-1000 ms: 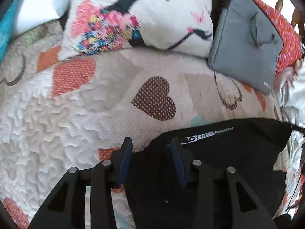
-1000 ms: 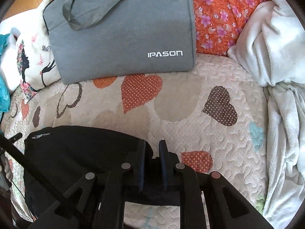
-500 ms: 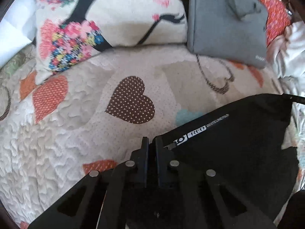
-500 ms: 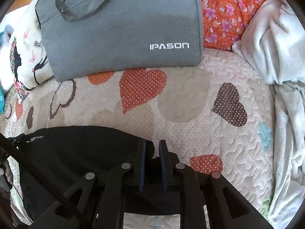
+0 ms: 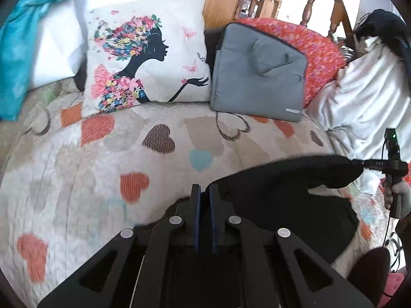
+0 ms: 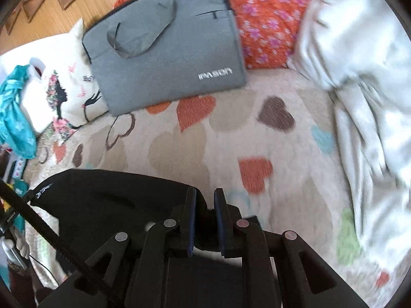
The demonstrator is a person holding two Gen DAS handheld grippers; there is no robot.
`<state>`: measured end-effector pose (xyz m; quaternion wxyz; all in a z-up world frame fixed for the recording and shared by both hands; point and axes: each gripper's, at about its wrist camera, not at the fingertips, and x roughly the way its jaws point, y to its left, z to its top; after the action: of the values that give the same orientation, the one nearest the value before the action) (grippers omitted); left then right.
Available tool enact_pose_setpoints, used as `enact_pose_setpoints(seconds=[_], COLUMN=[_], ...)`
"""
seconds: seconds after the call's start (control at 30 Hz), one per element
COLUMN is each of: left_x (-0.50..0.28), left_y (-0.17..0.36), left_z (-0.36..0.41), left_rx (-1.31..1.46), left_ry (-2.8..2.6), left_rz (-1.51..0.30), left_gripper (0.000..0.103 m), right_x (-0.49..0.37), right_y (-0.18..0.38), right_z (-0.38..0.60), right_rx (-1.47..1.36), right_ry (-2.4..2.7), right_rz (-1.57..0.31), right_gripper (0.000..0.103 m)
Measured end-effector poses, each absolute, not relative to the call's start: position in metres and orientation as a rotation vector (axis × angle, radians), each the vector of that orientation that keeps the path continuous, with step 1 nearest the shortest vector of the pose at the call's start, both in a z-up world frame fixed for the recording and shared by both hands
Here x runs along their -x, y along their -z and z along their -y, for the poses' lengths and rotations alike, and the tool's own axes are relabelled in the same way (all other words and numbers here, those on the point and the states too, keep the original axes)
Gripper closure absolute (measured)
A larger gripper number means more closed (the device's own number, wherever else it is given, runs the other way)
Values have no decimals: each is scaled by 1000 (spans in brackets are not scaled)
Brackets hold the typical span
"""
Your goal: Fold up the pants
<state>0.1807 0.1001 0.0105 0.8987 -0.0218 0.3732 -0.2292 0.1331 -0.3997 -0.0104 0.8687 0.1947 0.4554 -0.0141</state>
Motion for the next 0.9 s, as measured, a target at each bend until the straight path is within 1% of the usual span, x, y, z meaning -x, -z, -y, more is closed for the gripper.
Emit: enact_pose_setpoints(seconds=[0.1, 0.2, 0.3, 0.37, 0.4, 0.43, 0.57, 0.63, 0.73, 0.8, 0.9], left_x=[-136, -96, -67, -56, -52, -49, -41, -40, -40, -41, -45], left_y=[-4, 19, 37, 38, 35, 32, 16, 9, 4, 5, 9], left_z=[-113, -110, -111, -120, -128, -133, -150, -150, -139, -130, -115], left_rx=[63, 9, -59, -30, -2, 20, 99, 107, 118, 125, 140], left_ry=[475, 428, 371, 352, 334, 318, 258, 243, 249, 253, 273], left_rz=[-791, -855, -898, -901, -895, -887, -843, -834, -830, -838, -852], left_gripper=[97, 97, 97, 97, 97, 97, 97, 97, 95, 87, 85], right_x=[-85, -43, -13, 1, 8, 14, 25, 22, 3, -15, -40], right_y=[23, 47, 64, 67, 66, 64, 57, 58, 65, 75, 96], right_z=[403, 402, 398, 405, 414, 423, 448, 448, 435, 422, 405], right_rx=[-449, -468, -378, -375, -424, -469, -586, -596, -568, -528, -461], right_ry=[18, -7, 57, 95, 101, 111, 126, 108, 66, 43, 60], right_rz=[-981, -1067, -1152, -1169, -1155, -1133, -1048, -1044, -1075, -1110, -1173], right_gripper=[88, 88, 87, 76, 62, 54, 53, 53, 53, 53, 53])
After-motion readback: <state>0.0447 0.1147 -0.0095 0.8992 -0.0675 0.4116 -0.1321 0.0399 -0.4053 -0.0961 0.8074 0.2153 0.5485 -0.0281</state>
